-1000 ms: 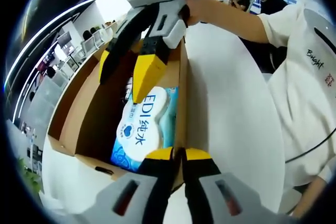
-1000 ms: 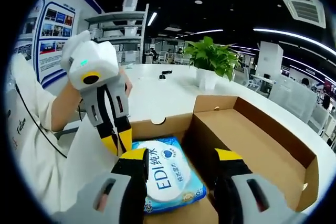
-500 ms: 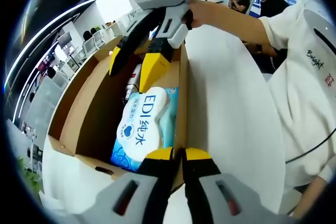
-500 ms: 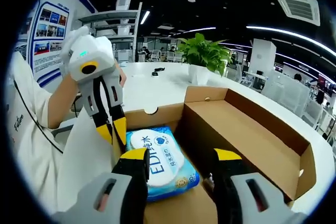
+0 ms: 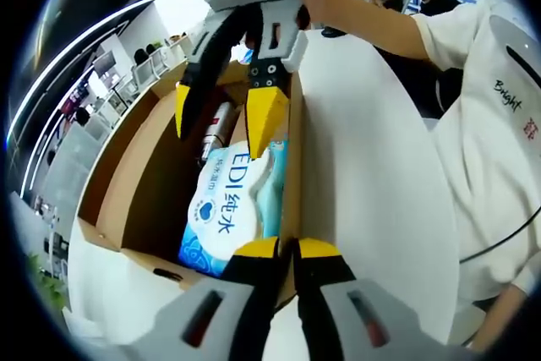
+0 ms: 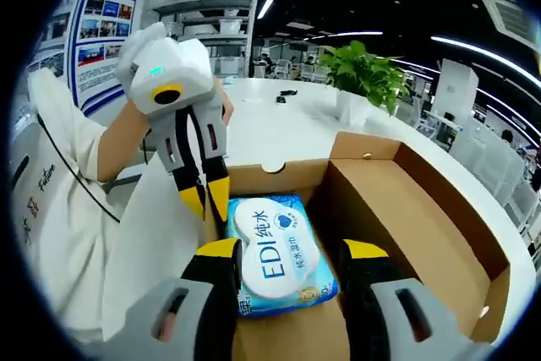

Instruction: Operate the shoe box by opening the lid, removing the specified soft item, and placing it in the target area until the item is outside and the box remains undamaged.

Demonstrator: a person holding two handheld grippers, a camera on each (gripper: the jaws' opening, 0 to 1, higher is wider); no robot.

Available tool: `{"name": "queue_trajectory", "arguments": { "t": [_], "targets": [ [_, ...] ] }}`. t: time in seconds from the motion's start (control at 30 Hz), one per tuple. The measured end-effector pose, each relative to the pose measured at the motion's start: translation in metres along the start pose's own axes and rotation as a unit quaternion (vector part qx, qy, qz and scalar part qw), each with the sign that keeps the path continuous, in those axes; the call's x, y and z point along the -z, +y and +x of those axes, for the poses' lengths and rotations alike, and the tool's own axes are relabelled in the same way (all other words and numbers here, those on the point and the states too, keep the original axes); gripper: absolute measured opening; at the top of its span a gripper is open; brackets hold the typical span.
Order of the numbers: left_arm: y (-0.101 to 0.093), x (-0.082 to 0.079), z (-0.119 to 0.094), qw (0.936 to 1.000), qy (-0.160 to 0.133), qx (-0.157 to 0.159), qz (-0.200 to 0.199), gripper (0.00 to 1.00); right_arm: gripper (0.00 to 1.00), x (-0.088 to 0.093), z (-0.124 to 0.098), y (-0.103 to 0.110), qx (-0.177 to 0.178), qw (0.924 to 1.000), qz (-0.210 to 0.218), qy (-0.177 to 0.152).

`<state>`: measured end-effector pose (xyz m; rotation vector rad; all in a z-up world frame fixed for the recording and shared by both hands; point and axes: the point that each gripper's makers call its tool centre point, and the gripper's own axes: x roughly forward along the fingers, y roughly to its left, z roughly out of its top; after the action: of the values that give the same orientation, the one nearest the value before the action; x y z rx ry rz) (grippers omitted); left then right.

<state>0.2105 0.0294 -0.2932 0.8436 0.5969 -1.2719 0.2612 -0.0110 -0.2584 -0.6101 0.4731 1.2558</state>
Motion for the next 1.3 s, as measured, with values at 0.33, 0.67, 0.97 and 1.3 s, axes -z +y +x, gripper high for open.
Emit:
{"name": "queue_trajectory", "arguments": {
  "t": [0.33,0.67,0.97,1.3],
  "targets": [
    [0.000,0.000,0.000,1.0000,0.000,0.000,0.002,0.06,0.56,0.000,0.024,0.008,-0.080,0.9936,-0.016,0.077],
    [0.001,0.000,0.000,1.0000,-0.001,0.000,0.002,0.06,0.55,0.014,0.038,0.018,-0.106,0.9863,-0.026,0.124],
    [0.001,0.000,0.000,1.0000,0.005,0.000,0.000,0.06,0.57,0.013,0.036,0.017,-0.110,0.9844,-0.034,0.133],
    [0.001,0.001,0.000,1.0000,0.004,-0.001,0.000,0.06,0.56,0.017,0.047,0.022,-0.115,0.9790,-0.050,0.160]
  ]
}}
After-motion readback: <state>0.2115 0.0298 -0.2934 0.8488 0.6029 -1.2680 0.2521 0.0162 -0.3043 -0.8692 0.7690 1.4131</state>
